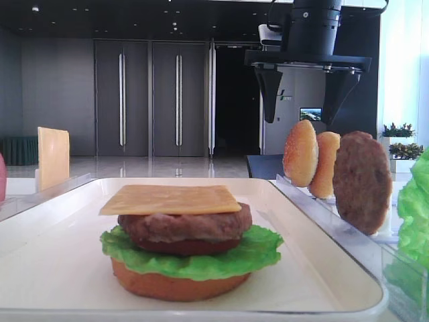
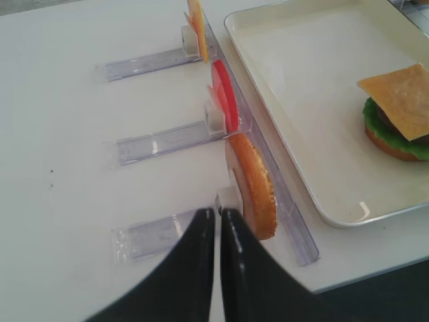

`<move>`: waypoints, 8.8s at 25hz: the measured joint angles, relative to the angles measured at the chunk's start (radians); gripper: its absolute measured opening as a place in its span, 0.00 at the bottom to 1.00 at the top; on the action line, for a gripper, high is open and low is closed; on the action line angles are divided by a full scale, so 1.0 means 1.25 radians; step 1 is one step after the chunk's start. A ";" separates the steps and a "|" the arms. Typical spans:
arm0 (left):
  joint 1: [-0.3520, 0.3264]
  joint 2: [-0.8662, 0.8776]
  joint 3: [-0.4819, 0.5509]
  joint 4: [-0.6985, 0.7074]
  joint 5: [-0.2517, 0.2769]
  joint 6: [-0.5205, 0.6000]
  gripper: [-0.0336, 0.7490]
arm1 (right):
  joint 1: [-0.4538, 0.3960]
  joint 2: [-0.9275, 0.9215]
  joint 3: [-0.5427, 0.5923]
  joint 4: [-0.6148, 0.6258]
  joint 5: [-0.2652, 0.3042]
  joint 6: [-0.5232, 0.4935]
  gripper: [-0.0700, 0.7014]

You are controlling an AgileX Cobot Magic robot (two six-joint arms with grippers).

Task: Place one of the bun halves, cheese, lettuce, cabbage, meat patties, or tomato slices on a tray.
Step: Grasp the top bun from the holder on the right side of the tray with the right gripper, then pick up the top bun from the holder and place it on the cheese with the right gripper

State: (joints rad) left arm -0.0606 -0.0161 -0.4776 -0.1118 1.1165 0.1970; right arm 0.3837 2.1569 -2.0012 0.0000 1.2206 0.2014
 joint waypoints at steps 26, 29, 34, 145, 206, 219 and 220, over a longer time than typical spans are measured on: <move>0.000 0.000 0.000 0.000 0.000 0.000 0.04 | 0.009 0.022 0.000 0.000 0.001 0.000 0.68; 0.000 0.000 0.000 0.000 0.000 0.000 0.04 | 0.016 0.025 0.000 0.000 0.001 0.000 0.65; 0.000 0.000 0.000 0.000 0.000 0.000 0.04 | 0.019 0.025 0.000 0.000 0.001 0.000 0.63; 0.000 0.000 0.000 0.000 0.000 0.000 0.04 | -0.203 -0.935 0.843 0.226 0.009 -0.117 0.26; 0.000 0.000 0.000 0.000 0.000 0.000 0.04 | 0.101 -0.737 1.149 1.340 -0.420 -0.936 0.25; 0.000 0.000 0.000 0.000 0.000 0.000 0.04 | 0.135 -0.565 1.147 1.439 -0.403 -1.056 0.25; 0.000 0.000 0.000 0.000 0.000 0.000 0.04 | 0.135 -0.552 1.143 1.439 -0.397 -1.056 0.25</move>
State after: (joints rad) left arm -0.0606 -0.0161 -0.4776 -0.1118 1.1165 0.1970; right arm 0.5521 1.4674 -0.5722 1.7983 0.7247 -1.1190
